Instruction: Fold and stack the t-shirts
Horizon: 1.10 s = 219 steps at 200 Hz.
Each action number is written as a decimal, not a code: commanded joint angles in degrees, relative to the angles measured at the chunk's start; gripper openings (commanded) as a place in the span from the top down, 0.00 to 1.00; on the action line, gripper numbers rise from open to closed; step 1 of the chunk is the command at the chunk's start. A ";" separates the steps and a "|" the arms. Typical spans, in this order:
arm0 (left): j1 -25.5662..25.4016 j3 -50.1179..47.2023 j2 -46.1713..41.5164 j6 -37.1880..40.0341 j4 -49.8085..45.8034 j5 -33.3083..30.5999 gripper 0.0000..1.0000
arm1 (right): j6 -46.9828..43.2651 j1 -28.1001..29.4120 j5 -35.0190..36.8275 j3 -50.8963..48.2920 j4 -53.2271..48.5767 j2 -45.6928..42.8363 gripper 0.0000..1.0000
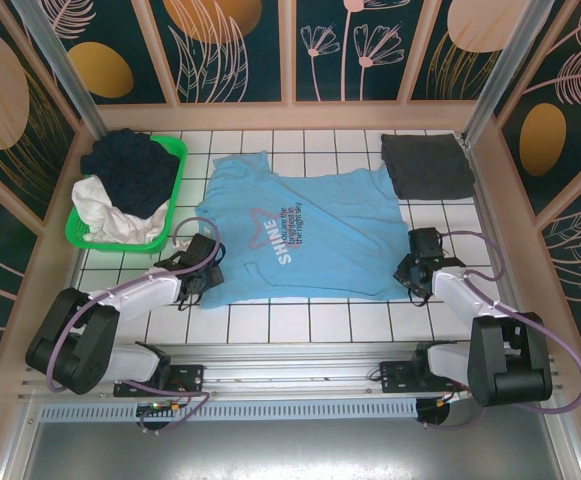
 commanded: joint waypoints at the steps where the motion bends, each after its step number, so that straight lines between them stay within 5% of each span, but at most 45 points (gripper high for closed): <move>1: -0.20 0.73 -0.92 0.23 -0.67 1.29 0.63 | -1.26 -0.35 0.04 0.71 0.63 0.61 0.64; 81: -0.20 1.43 -3.43 0.47 -2.87 1.55 0.76 | -2.28 -1.32 0.17 0.91 0.20 0.22 0.64; 125: -0.20 0.76 -5.12 0.33 -4.15 1.44 0.65 | -2.81 -1.36 0.16 1.33 0.18 0.60 0.64; 183: -0.20 2.70 -3.48 2.40 -5.57 0.63 0.72 | -2.94 -1.48 -0.63 1.02 0.62 0.78 0.65; 219: -0.20 2.61 -3.64 2.20 -6.54 0.77 0.55 | -2.98 -1.48 -0.57 0.80 0.84 0.80 0.65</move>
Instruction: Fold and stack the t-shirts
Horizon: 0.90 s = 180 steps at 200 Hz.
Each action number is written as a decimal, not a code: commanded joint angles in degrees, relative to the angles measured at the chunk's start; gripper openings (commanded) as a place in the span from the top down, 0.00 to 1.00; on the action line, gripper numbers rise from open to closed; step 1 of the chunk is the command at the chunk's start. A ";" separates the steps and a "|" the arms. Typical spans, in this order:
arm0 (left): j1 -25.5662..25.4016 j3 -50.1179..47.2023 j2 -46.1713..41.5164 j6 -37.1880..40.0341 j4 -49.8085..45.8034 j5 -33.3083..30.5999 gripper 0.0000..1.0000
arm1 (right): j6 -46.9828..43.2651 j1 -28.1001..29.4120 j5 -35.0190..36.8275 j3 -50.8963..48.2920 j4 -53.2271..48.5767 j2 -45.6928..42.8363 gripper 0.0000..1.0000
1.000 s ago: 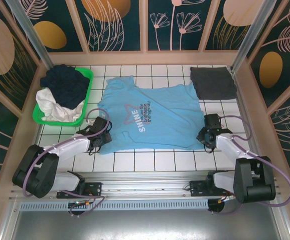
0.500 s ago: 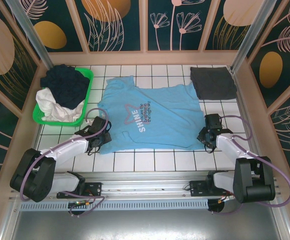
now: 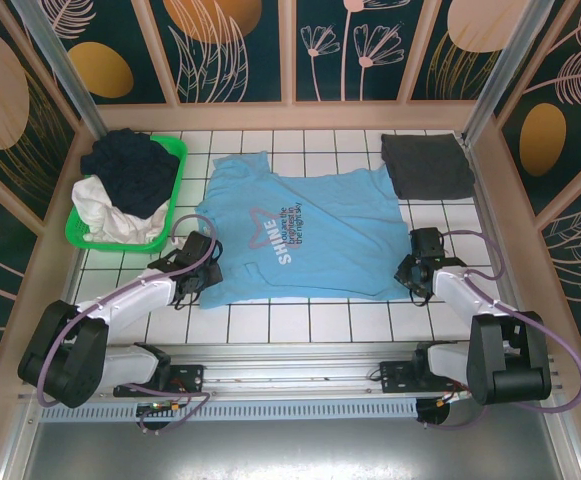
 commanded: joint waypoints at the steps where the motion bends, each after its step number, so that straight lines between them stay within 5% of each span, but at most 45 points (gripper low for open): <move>1: -0.20 1.21 0.25 0.11 -2.51 -0.72 0.55 | -0.47 -0.59 0.27 0.80 0.77 0.34 0.65; 18: -0.20 0.71 -0.02 0.29 -1.11 -0.21 0.56 | -0.53 -0.59 0.63 1.02 0.55 0.31 0.65; 49: -0.20 2.01 2.44 1.70 -1.46 -0.48 0.72 | -0.73 -0.73 0.80 1.33 0.25 0.32 0.65; 89: -0.20 1.90 1.42 1.54 -4.59 -2.65 0.71 | -1.07 -0.98 0.89 1.55 0.24 0.76 0.65; 149: -0.20 0.66 -0.96 1.71 -5.02 -3.24 0.97 | -1.57 -0.99 0.20 2.38 1.11 2.37 0.65; 180: -0.19 1.66 -0.19 2.28 -6.18 -3.67 1.00 | -1.61 -1.02 0.54 2.32 1.03 2.29 0.65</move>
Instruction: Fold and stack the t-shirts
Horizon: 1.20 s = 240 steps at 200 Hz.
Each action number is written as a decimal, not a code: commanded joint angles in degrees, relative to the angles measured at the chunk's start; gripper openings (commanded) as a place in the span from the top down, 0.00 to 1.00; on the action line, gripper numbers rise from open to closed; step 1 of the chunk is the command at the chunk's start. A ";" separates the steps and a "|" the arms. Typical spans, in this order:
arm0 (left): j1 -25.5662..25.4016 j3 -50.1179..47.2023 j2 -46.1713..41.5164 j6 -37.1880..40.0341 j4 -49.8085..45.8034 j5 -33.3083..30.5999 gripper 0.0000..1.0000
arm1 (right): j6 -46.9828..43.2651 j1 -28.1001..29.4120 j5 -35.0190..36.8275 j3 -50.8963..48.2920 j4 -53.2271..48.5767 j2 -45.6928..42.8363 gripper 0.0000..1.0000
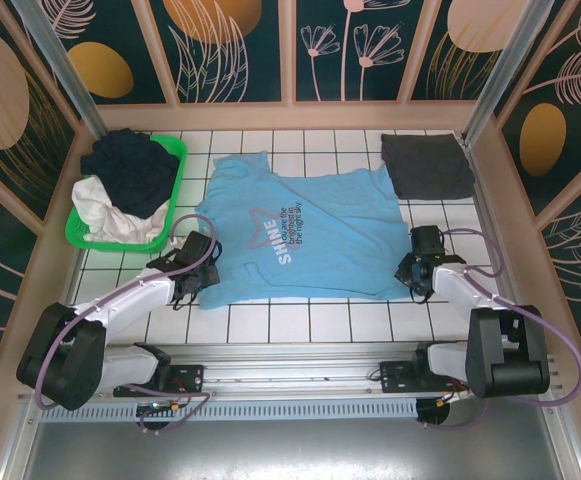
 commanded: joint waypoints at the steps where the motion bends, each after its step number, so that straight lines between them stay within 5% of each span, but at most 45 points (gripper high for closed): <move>1: -0.19 0.81 0.53 0.80 -2.28 -1.16 1.00 | -1.13 -0.44 0.54 1.41 0.59 0.34 0.65; 79: -0.20 3.99 -6.15 5.73 -0.41 -1.01 1.00 | -0.07 -0.79 4.30 1.95 -2.96 -2.53 0.63; 184: -0.11 2.19 -10.37 9.56 5.39 1.30 1.00 | 2.03 0.29 0.80 0.48 -2.10 -0.54 0.64; 240: -0.11 2.18 -11.93 9.66 5.04 -0.16 1.00 | 1.77 0.26 0.77 1.22 -5.07 -4.02 0.94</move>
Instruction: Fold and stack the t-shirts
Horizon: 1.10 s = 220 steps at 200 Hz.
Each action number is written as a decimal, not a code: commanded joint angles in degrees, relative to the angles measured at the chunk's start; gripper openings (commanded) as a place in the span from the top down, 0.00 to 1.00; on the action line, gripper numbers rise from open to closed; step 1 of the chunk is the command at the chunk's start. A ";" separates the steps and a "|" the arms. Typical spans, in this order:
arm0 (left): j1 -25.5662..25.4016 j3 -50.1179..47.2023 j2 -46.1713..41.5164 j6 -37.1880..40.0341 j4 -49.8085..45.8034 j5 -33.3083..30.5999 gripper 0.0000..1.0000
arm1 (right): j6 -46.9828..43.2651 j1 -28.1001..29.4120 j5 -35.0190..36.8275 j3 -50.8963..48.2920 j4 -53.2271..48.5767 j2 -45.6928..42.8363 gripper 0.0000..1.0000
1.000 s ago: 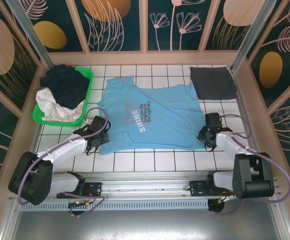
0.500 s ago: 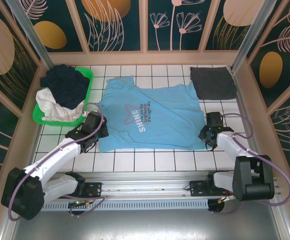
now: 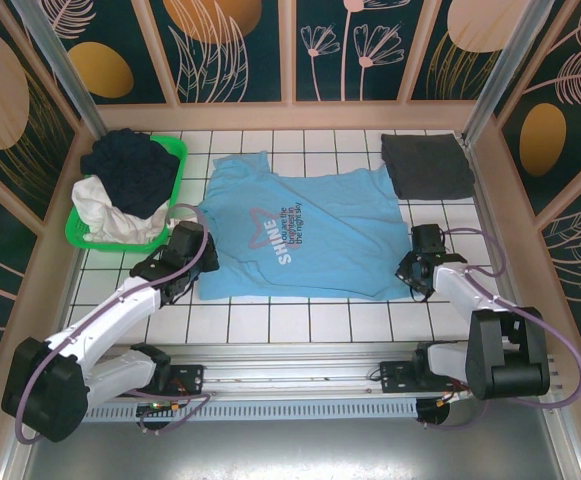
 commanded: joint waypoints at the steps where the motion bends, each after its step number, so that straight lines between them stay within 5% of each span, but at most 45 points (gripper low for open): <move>1: -0.11 -0.46 -1.73 1.02 0.67 -1.21 1.00 | 0.33 0.24 0.72 0.52 -3.76 -3.22 0.94; 94: -0.11 6.64 -3.92 5.15 -1.51 -5.86 1.00 | -1.99 -0.71 5.21 8.91 -11.18 -8.09 0.96; 163: -0.12 11.44 1.02 10.17 1.68 -7.06 1.00 | -8.34 -0.90 9.32 17.27 -11.81 1.19 0.95; 190: -0.11 11.23 -0.85 11.47 2.06 -6.87 1.00 | -6.81 0.92 18.74 18.61 -16.85 0.50 0.90; 220: -0.11 9.57 -2.19 12.42 3.09 -4.42 1.00 | -6.96 1.86 18.36 18.64 -15.56 1.19 0.81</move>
